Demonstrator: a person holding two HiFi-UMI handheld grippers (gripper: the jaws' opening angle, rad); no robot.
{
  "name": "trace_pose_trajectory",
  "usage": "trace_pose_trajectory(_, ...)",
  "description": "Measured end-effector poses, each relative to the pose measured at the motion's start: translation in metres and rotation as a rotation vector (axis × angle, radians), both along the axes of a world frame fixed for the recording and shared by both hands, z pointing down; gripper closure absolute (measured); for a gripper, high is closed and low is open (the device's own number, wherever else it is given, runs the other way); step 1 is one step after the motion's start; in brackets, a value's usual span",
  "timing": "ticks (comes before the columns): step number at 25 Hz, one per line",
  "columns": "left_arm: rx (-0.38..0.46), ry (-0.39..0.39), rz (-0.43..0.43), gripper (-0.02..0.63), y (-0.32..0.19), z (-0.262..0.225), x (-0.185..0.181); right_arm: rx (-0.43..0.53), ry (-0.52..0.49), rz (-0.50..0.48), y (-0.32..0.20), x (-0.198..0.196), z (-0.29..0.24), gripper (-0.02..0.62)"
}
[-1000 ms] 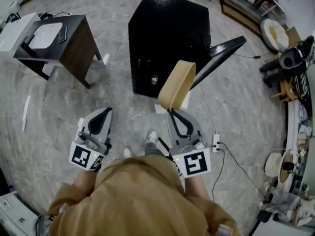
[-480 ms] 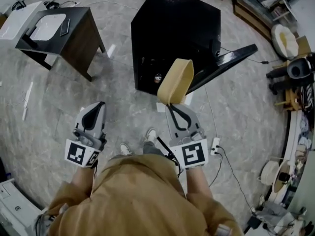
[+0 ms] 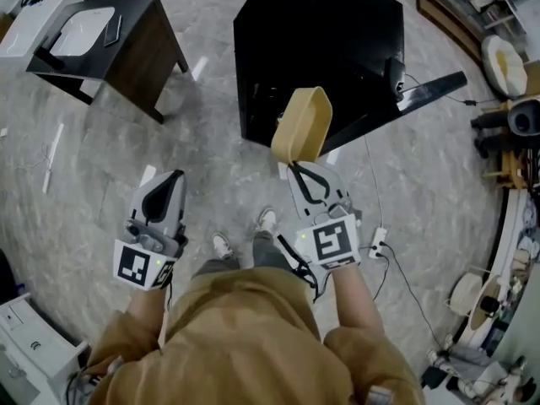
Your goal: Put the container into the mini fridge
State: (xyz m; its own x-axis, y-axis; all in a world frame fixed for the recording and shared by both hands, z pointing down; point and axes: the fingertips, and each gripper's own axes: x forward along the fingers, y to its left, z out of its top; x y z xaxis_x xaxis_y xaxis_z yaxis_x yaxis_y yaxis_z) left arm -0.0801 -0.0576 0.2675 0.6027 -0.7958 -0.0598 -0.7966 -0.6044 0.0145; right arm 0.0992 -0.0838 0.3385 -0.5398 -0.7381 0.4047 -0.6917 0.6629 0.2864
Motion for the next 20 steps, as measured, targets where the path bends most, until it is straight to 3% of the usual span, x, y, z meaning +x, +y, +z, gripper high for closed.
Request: trace_pose_trajectory(20, -0.045, -0.015, 0.010, 0.606, -0.050, 0.054, 0.032, -0.089, 0.092, -0.071, -0.080, 0.017, 0.094, 0.589)
